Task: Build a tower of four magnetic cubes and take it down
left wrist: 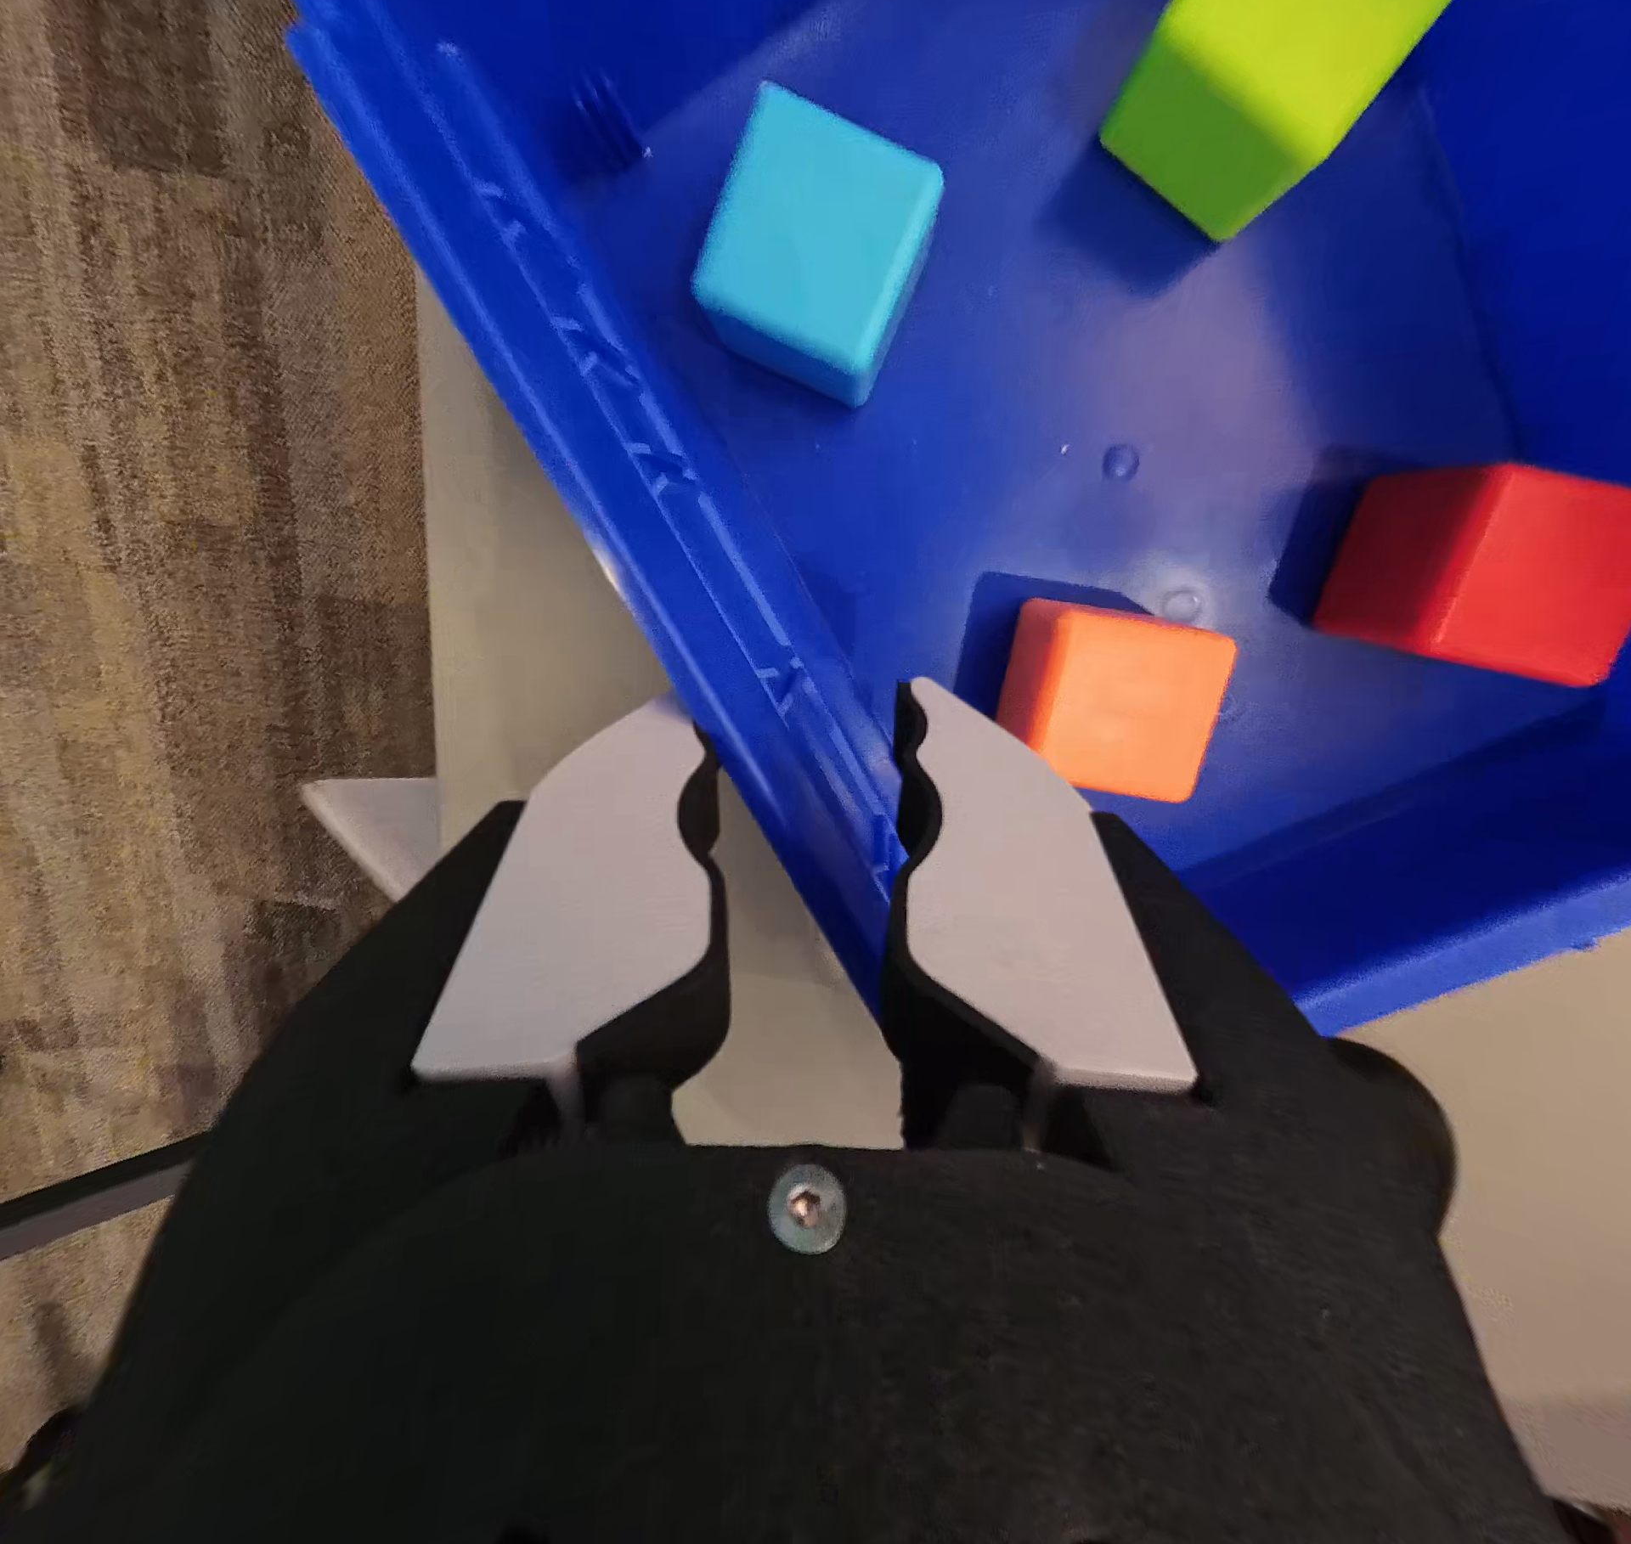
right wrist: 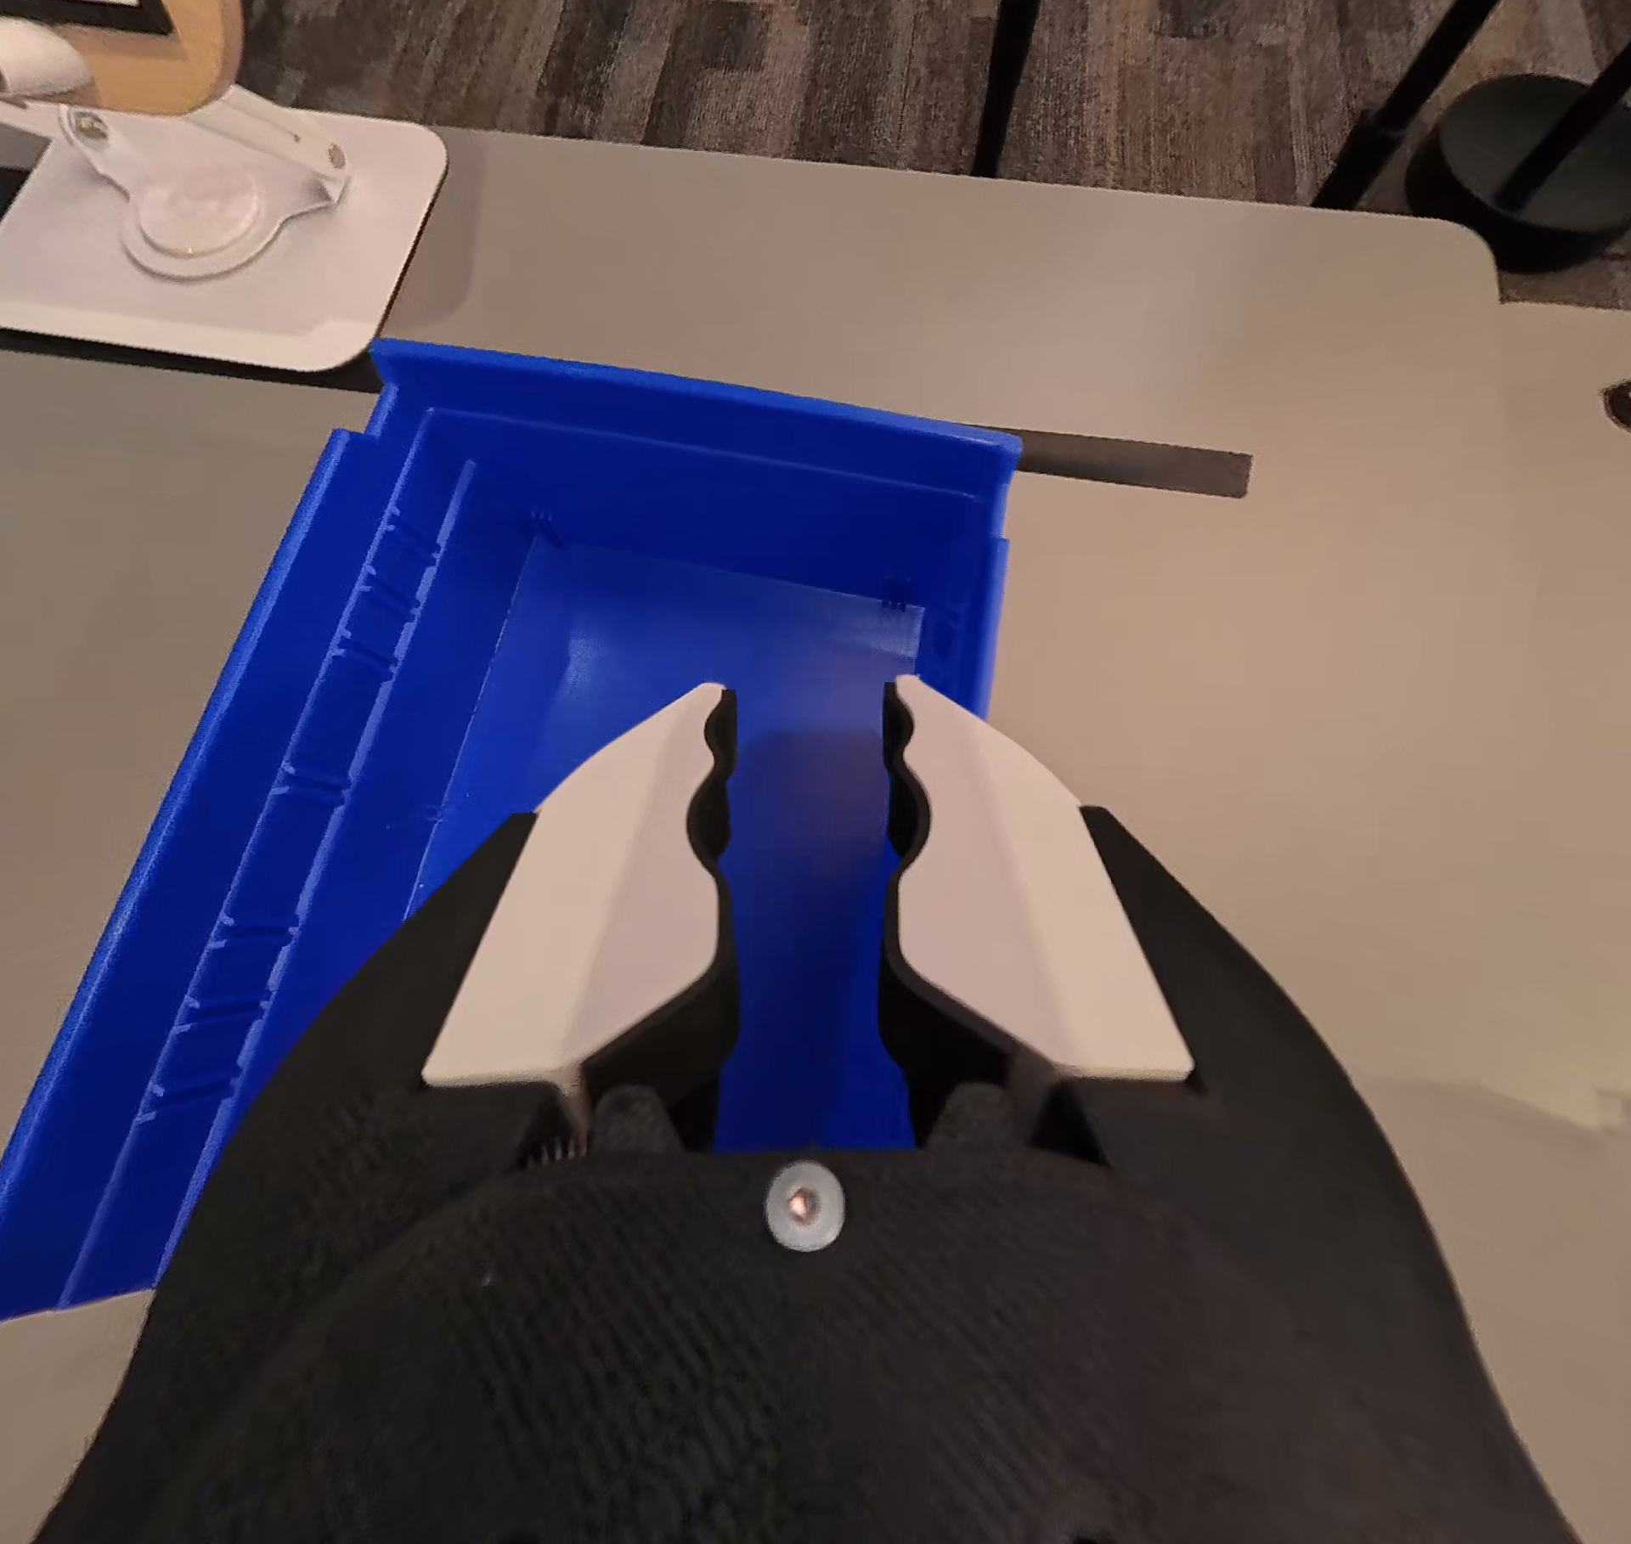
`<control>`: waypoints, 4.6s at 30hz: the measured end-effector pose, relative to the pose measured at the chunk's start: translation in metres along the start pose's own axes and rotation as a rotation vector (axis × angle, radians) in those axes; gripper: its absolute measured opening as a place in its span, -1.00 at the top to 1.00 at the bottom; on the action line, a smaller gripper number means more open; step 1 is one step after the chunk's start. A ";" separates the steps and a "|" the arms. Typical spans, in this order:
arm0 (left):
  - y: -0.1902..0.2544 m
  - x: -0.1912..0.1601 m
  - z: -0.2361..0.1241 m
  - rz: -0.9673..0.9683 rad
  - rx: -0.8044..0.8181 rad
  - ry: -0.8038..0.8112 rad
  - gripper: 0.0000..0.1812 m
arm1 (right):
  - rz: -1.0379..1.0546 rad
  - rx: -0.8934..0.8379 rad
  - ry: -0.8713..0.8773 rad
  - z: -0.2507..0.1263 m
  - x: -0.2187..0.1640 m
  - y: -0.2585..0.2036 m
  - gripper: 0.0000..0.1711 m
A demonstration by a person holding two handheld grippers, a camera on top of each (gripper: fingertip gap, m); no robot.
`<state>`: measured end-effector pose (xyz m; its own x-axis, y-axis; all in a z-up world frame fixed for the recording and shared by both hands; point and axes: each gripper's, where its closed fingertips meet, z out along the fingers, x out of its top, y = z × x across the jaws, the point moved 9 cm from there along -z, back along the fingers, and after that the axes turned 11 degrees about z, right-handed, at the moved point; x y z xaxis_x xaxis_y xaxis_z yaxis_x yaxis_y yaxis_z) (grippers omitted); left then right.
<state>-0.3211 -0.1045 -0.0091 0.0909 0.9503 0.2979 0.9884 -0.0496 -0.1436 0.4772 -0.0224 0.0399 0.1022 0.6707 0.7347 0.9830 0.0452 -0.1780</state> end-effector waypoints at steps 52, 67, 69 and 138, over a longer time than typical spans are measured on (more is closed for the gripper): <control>0.186 0.026 0.001 0.927 -0.230 -0.096 0.09 | -0.179 -0.017 -0.093 0.032 -0.008 -0.023 0.65; 0.168 0.036 0.003 0.924 -0.169 -0.018 0.49 | -0.133 0.005 -0.094 0.030 -0.011 -0.010 0.64; 0.160 0.036 -0.014 0.901 -0.164 0.056 0.49 | -0.127 0.010 -0.094 0.031 -0.012 -0.008 0.64; 0.152 0.043 -0.018 0.893 -0.104 0.142 0.50 | -0.096 0.060 -0.184 0.051 -0.024 -0.001 0.64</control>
<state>-0.1644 -0.0764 -0.0011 0.8353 0.4987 0.2313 0.5486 -0.7829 -0.2935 0.4658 -0.0006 -0.0113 -0.0268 0.7845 0.6195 0.9755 0.1560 -0.1553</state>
